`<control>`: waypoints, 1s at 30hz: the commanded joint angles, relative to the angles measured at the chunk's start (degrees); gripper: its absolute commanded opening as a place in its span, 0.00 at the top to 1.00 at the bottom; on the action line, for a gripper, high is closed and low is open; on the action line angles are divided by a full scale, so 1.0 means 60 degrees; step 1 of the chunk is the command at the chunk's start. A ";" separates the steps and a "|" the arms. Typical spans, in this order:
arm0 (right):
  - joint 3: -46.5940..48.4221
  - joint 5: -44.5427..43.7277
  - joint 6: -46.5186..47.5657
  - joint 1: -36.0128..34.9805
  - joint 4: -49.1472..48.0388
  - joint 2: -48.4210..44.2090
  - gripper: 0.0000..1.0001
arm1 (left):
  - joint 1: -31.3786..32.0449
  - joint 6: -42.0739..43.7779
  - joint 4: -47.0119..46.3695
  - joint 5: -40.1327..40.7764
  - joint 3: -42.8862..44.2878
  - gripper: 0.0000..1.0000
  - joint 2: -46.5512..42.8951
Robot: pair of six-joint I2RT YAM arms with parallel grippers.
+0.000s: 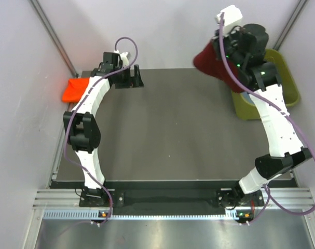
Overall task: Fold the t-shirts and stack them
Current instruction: Move the tshirt to the center of the board
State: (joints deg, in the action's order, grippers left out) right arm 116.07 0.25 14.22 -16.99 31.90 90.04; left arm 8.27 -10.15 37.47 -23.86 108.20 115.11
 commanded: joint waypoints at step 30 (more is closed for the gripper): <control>-0.3453 0.1462 -0.0726 -0.1928 -0.0395 0.0723 0.45 | -0.0895 0.0315 -0.0416 0.1867 -0.3253 0.03 -0.3803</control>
State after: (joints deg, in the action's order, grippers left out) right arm 93.54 0.84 14.48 -27.79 30.74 90.32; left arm 3.60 -8.78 36.47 -12.71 89.86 96.03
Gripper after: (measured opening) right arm 0.557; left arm 0.980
